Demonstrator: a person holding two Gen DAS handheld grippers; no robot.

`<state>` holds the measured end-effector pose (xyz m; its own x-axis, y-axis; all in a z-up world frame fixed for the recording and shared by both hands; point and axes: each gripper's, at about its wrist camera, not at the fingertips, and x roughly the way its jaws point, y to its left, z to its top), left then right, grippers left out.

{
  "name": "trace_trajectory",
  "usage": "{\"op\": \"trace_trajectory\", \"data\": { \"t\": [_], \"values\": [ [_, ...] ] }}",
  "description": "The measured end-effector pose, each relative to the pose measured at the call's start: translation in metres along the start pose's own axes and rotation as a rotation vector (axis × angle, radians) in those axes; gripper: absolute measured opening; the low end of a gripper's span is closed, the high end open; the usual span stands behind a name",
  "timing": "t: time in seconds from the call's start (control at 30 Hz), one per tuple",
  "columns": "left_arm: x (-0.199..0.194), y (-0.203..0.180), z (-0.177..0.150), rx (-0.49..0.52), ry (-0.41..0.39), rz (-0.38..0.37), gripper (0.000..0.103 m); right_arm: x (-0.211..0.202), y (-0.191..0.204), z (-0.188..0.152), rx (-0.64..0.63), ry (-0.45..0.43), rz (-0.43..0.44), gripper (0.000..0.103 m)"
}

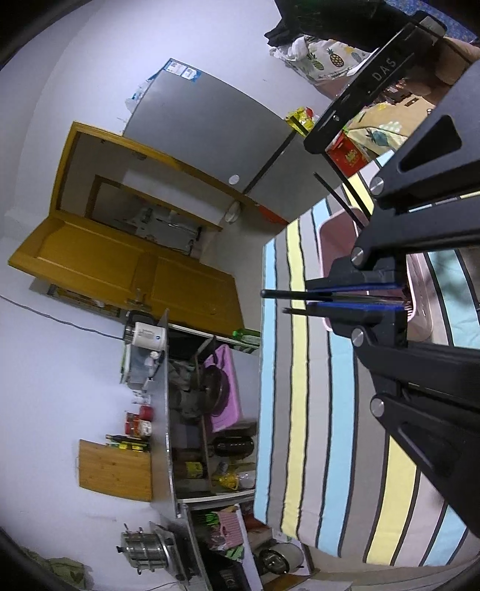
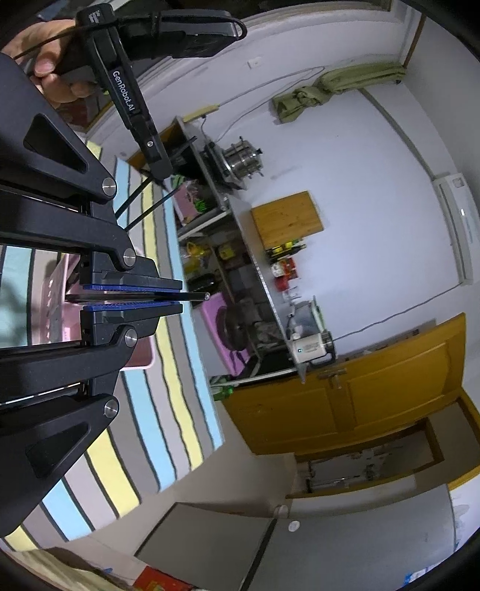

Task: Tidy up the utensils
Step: 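Lower the chopsticks into the pink basket and open both grippers, then withdraw both grippers from the basket back to the remaining chopsticks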

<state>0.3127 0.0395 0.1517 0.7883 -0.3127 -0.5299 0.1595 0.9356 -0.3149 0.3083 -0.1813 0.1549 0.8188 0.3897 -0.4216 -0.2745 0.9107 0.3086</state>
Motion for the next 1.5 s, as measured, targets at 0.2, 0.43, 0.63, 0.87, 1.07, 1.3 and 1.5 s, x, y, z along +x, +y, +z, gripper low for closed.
{"op": "trace_trajectory", "data": {
  "t": [0.2, 0.43, 0.63, 0.87, 1.07, 1.3, 1.5],
  "values": [
    [0.021, 0.005, -0.014, -0.007, 0.049, 0.007, 0.005, 0.022, -0.009, -0.018, 0.012, 0.057, -0.002, 0.004],
    [0.031, 0.009, -0.022, -0.01, 0.068, 0.012, 0.006, 0.032, -0.01, -0.026, 0.011, 0.087, -0.002, 0.005],
    [0.024, 0.012, -0.023, -0.021, 0.058, 0.024, 0.029, 0.026, -0.011, -0.024, 0.008, 0.097, -0.005, 0.005],
    [-0.003, 0.011, -0.026, -0.017, 0.018, 0.037, 0.032, -0.001, -0.008, -0.022, -0.007, 0.065, -0.007, 0.012],
    [-0.036, 0.006, -0.038, -0.006, -0.016, 0.038, 0.032, -0.035, 0.0, -0.028, -0.028, 0.042, 0.008, 0.012],
    [-0.068, -0.002, -0.071, 0.013, -0.025, 0.034, 0.032, -0.073, 0.008, -0.049, -0.059, 0.03, 0.022, 0.013],
    [-0.092, -0.005, -0.102, 0.002, -0.028, 0.031, 0.032, -0.101, 0.016, -0.068, -0.081, 0.028, 0.025, 0.012]
  ]
}}
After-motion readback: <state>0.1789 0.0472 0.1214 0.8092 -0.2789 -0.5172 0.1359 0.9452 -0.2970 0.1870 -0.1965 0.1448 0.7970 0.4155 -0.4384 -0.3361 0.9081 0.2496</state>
